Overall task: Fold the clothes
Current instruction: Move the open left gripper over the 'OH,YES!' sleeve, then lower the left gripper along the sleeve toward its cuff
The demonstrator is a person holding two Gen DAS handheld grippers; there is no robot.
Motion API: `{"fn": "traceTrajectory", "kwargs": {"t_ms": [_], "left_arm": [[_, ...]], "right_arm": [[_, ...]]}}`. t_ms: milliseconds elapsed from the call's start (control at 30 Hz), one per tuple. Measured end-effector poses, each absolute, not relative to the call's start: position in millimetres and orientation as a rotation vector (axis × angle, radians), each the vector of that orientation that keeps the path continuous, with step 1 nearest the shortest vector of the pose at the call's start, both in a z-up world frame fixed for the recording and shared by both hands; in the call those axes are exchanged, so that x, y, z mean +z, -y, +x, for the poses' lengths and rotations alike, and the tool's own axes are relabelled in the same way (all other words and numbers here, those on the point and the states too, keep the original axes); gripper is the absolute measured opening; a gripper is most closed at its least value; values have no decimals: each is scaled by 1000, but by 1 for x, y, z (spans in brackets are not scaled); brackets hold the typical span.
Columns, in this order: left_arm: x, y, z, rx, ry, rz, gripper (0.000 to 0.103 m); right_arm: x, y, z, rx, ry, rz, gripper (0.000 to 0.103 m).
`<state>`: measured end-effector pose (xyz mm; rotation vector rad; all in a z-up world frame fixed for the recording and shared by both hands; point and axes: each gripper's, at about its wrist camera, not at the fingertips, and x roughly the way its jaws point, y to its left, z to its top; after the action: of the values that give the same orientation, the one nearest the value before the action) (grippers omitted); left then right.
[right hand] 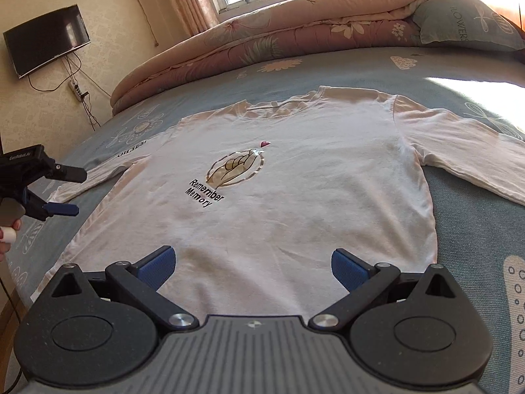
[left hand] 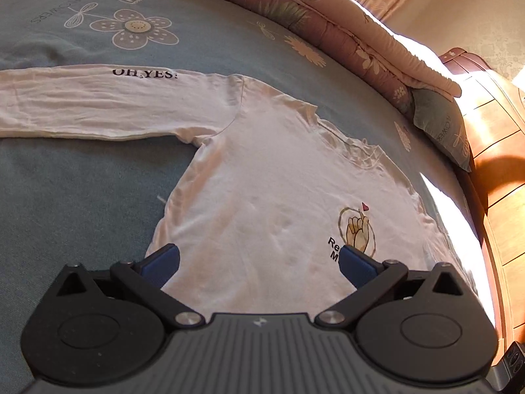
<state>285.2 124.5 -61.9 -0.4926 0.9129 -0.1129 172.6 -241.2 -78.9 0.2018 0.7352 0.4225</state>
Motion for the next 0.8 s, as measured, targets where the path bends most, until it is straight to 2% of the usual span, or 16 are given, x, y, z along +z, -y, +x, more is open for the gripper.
{"fn": "traceTrajectory", "kwargs": {"t_ms": [267, 433, 800], "left_arm": [[-94, -134, 369, -136, -880, -688, 102], [-120, -156, 372, -143, -809, -817, 102], [-98, -153, 330, -137, -888, -606, 102]], "right_arm": [[-89, 227, 177, 465, -786, 156, 103], [-93, 228, 180, 470, -811, 173, 103], [-90, 234, 178, 470, -816, 219, 103]]}}
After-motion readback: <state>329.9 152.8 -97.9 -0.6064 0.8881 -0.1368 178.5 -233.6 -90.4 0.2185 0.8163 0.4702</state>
